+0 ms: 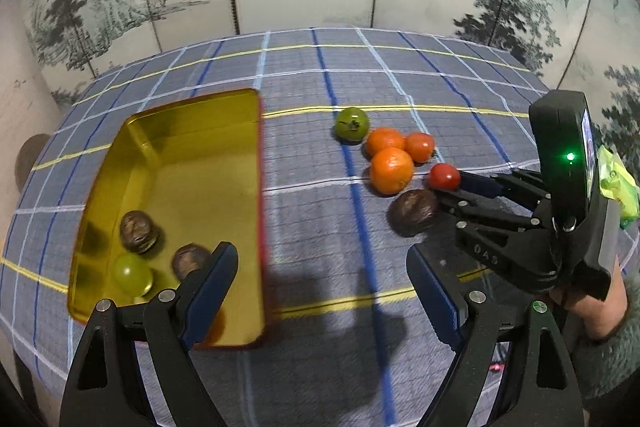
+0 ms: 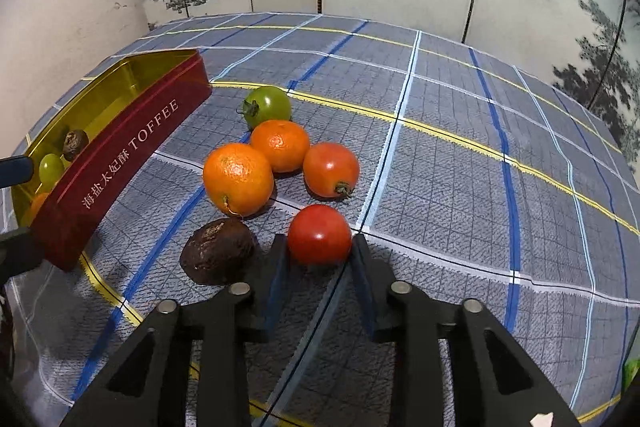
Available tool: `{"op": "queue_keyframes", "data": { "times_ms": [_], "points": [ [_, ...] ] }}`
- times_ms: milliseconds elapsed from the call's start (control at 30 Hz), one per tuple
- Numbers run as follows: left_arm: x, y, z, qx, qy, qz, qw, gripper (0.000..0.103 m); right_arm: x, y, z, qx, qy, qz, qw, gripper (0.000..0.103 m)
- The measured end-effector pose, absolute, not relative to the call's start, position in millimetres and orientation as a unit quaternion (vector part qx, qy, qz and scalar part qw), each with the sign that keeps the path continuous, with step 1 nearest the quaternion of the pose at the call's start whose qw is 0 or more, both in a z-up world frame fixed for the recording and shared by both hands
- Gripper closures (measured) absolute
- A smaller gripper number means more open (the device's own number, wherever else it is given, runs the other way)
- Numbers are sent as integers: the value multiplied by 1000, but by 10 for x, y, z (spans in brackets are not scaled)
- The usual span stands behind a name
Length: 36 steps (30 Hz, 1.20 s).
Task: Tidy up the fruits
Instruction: 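Grasp a red tomato with the right gripper, then grasp a brown passion fruit with the left gripper while the right gripper holds the tomato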
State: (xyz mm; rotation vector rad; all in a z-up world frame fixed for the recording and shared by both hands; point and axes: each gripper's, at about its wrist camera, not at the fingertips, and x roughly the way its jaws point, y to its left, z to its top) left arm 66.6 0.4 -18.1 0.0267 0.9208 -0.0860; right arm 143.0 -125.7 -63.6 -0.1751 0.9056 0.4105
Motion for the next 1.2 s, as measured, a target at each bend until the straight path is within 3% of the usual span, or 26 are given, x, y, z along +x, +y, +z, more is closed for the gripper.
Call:
{"op": "queue_keyframes", "data": {
  "times_ms": [667, 933, 1133, 1200],
  "points": [
    [1050, -525, -561, 15, 468, -73, 881, 18, 1370, -2108, -631, -43, 442, 126, 887, 75],
    [1251, -565, -698, 8, 480, -70, 874, 28, 1373, -2109, -631, -40, 442, 126, 887, 74],
    [1323, -592, -752, 4, 488, -73, 870, 43, 1368, -2124, -635, -36, 443, 128, 887, 74],
    [1307, -593, -759, 0, 488, -77, 869, 52, 1368, -2121, -634, -37, 443, 127, 887, 74]
  ]
}}
